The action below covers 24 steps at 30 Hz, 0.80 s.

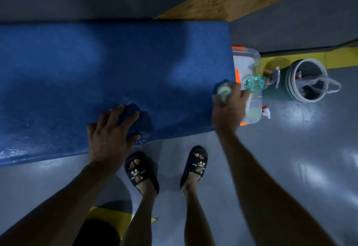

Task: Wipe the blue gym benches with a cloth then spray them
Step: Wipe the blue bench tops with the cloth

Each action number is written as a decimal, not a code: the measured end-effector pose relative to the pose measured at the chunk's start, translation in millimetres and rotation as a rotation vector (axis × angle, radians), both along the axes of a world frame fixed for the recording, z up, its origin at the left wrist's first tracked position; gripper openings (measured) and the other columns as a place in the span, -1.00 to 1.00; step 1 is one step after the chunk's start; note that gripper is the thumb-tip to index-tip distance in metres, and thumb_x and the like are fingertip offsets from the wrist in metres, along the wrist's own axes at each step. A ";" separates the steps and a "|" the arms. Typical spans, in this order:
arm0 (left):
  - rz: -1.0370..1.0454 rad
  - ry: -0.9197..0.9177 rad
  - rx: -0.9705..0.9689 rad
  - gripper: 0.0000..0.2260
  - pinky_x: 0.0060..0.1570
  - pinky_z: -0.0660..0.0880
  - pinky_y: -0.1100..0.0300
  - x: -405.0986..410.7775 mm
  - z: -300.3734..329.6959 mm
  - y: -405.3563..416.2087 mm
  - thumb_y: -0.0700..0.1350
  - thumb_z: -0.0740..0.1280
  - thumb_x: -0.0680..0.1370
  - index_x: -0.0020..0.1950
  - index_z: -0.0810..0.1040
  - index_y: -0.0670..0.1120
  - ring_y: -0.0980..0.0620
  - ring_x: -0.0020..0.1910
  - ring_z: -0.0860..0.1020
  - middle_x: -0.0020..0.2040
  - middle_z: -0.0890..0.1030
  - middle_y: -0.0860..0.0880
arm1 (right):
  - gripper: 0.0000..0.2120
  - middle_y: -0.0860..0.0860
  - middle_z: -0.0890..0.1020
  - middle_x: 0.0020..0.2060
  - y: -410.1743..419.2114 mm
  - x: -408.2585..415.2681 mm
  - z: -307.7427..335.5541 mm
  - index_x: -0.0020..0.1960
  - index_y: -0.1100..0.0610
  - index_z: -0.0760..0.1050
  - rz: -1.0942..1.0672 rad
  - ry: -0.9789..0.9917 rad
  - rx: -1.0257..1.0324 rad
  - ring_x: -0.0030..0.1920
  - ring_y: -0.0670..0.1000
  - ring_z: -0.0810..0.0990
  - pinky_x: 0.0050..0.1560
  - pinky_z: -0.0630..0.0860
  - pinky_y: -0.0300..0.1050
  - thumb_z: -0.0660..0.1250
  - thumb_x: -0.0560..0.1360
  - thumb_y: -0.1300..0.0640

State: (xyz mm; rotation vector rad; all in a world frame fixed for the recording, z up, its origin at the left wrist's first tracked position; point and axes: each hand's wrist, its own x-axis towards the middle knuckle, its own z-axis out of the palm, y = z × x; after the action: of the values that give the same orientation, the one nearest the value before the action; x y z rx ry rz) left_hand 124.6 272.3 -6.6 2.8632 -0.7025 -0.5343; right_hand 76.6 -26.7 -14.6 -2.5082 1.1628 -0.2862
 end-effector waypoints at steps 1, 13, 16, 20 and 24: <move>0.003 0.009 0.005 -0.41 0.07 0.36 -0.19 0.2 0.3 -0.3 0.11 0.49 0.39 0.40 0.44 0.10 -0.25 0.33 0.37 0.43 0.39 -0.09 | -0.58 0.16 0.45 0.07 31.6 0.6 -2.6 0.23 0.15 0.44 0.069 -0.024 0.010 -0.02 0.19 0.50 -0.07 0.44 -0.04 0.39 0.40 0.10; -0.016 0.016 0.026 -0.41 0.10 0.37 -0.22 3.0 -0.5 0.5 0.13 0.48 0.40 0.40 0.44 0.12 -0.25 0.30 0.39 0.43 0.38 -0.10 | -0.61 0.19 0.38 0.14 -51.5 -2.4 16.6 0.26 0.16 0.40 0.106 0.047 0.025 -0.04 0.13 0.46 -0.01 0.37 -0.16 0.29 0.44 0.21; -0.017 0.020 0.022 -0.41 0.10 0.37 -0.22 2.4 0.3 1.7 0.13 0.48 0.40 0.41 0.43 0.12 -0.26 0.30 0.38 0.43 0.37 -0.10 | -0.57 0.17 0.40 0.13 2.9 5.3 2.5 0.28 0.16 0.41 0.003 -0.022 0.058 0.00 0.17 0.49 0.00 0.46 -0.04 0.35 0.42 0.19; -0.016 0.022 0.025 -0.40 0.10 0.38 -0.19 4.8 1.8 0.1 0.13 0.48 0.40 0.42 0.42 0.13 -0.24 0.29 0.39 0.43 0.38 -0.08 | -0.52 0.13 0.38 0.15 110.1 -5.2 5.3 0.32 0.07 0.37 0.442 0.027 0.151 0.06 0.12 0.44 0.00 0.51 -0.04 0.39 0.43 0.17; -0.024 0.019 0.020 -0.40 0.09 0.38 -0.19 4.7 3.2 1.5 0.13 0.49 0.39 0.41 0.42 0.12 -0.24 0.27 0.39 0.41 0.39 -0.09 | -0.51 0.13 0.41 0.17 55.6 -7.7 10.2 0.30 0.05 0.40 0.919 0.137 0.115 0.13 0.15 0.44 0.02 0.55 0.01 0.39 0.39 0.15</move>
State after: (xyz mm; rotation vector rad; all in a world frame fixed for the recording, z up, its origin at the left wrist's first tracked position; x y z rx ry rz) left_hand 129.4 273.8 -3.4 2.8675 -0.7336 -0.5745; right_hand 69.0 29.0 -4.4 -2.6756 -0.0237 0.1951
